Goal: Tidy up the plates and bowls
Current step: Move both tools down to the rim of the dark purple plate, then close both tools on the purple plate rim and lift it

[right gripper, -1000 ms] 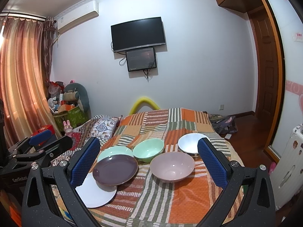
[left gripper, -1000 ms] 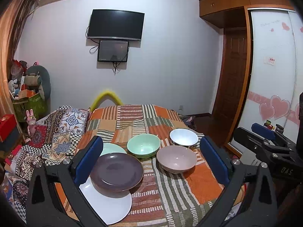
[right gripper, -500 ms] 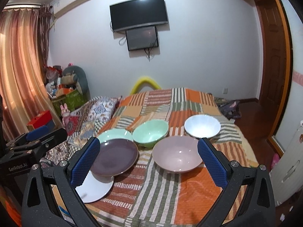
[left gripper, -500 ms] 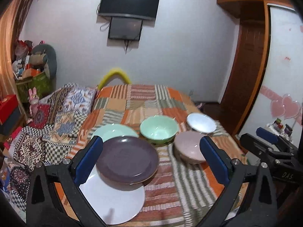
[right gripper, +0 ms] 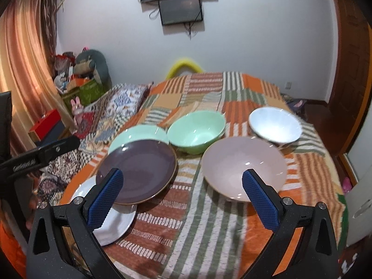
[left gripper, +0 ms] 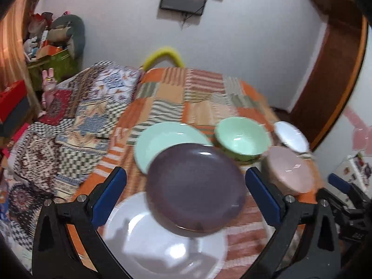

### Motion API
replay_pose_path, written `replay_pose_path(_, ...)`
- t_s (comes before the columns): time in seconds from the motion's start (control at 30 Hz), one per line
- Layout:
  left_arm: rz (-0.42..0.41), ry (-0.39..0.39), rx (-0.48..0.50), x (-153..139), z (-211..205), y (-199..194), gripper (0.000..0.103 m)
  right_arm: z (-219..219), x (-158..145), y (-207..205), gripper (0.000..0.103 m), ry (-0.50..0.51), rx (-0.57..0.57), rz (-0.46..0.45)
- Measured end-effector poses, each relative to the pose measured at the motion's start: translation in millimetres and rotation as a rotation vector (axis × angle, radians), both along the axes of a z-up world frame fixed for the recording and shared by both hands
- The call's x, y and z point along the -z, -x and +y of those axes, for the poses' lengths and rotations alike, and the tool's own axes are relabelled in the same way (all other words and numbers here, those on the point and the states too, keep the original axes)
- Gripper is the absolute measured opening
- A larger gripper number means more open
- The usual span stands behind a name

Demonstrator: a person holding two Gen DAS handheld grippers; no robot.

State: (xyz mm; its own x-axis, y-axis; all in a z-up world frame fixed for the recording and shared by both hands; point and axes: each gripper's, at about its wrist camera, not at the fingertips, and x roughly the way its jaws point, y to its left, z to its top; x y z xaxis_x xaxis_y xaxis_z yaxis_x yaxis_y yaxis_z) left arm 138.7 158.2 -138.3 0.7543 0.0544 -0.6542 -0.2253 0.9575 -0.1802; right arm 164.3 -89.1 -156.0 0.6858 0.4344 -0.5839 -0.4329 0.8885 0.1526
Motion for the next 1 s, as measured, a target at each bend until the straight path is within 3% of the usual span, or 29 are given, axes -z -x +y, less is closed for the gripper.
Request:
replay_pose_path(0.3, 0.079, -0.024, 0.022, 33, 35, -23, 0.101, 31, 32, -29, 0.072, 0.027, -0.048, 0.119)
replay_pose_path(0.37, 0.096, -0.026, 0.038, 40, 38, -29, 0.091, 35, 37, -35, 0.068, 0.021, -0.050, 0.145)
replay_pose_path(0.53, 0.133, 0.002, 0.059, 57, 46, -41, 0.083, 46, 50, -44, 0.065, 0.026, -0.049, 0.193)
replay_pose_path(0.73, 0.196, 0.035, 0.078, 79, 54, -56, 0.059, 56, 63, -53, 0.059, 0.059, -0.033, 0.212)
replay_pose_path(0.83, 0.222, 0.056, 0.085, 91, 56, -63, 0.053, 60, 68, -57, 0.058, 0.079, -0.031, 0.212)
replay_pose_path(1.0, 0.249, 0.103, 0.089, 104, 61, -70, 0.044, 62, 76, -66, 0.045, 0.075, -0.034, 0.261)
